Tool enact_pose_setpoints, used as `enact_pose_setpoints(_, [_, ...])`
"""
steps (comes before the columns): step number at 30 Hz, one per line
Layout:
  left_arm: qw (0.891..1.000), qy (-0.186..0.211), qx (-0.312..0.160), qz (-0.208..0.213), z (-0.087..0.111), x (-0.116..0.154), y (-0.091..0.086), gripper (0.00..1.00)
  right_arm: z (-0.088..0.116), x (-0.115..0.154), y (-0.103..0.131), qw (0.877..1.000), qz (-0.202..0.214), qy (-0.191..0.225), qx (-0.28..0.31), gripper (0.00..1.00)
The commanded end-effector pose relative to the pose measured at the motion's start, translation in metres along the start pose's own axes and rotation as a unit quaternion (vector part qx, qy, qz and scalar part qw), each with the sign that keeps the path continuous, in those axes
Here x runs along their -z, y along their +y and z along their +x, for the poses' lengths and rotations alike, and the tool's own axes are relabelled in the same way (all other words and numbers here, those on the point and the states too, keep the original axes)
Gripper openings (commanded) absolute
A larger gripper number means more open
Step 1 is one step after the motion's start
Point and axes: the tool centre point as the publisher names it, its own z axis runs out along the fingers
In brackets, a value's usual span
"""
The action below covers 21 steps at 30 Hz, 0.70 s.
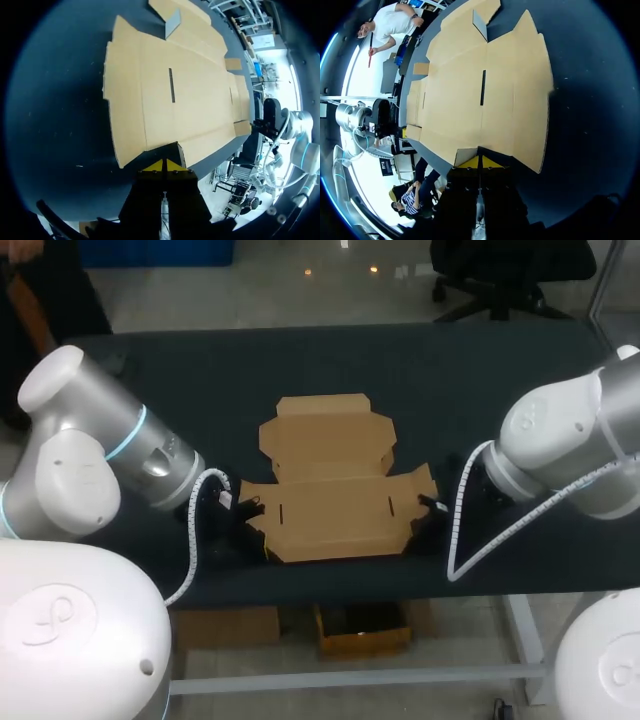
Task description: Assemble the packaging by folding the flat box into shape, placing the metal phone stand inside, and closing the box properly
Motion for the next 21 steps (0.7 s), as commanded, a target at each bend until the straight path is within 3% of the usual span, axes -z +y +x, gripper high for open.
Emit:
enact_pose_setpoints(1, [1.0, -0.01, 0.001, 0.001, 0.005, -0.002, -0.002, 0.0, 0.004, 0.003, -0.003, 1.0, -0.004, -0.009, -0.001, 0.0])
enact_pose_setpoints(21, [1.0, -0.021, -0.013, 0.005, 0.017, 0.003, 0.003, 0.0, 0.01, 0.003, -0.004, 1.0, -0.002, -0.018, -0.005, 0.0])
